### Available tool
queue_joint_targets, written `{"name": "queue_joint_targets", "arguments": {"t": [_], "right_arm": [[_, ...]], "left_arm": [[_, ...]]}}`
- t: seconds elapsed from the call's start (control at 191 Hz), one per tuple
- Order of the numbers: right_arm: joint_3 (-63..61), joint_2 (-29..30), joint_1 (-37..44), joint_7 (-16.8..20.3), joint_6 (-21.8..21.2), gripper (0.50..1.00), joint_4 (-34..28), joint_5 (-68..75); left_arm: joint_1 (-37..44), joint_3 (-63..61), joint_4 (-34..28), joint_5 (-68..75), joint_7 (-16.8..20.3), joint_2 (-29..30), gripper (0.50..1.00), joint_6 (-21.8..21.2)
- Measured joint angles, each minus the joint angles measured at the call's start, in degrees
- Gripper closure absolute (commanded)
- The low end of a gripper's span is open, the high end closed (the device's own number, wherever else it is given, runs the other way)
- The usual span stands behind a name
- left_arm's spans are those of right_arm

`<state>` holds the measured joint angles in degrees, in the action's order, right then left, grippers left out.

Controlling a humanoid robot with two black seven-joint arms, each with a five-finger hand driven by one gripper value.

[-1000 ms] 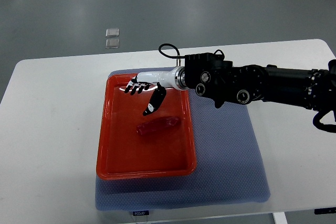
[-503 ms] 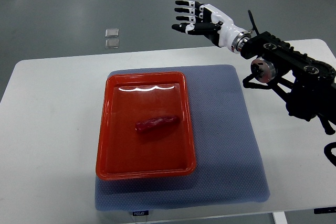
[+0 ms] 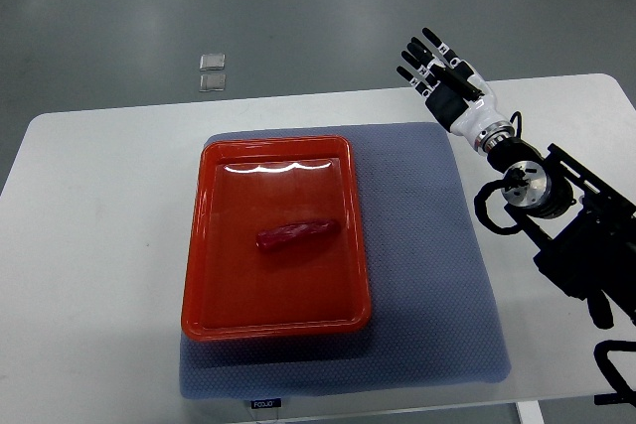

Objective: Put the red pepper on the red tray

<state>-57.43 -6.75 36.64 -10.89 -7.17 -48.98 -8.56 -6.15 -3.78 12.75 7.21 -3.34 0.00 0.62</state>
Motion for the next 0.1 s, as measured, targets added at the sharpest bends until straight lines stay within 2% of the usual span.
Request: {"name": "queue_joint_targets", "arguments": {"t": [0.105], "right_arm": [[-0.05,0.2,-0.2,-0.15,-0.25,0.593,0.0,0.11]], "left_arm": [[0.0,0.0,0.0,0.0,0.01,0.0,0.5,0.0]]}}
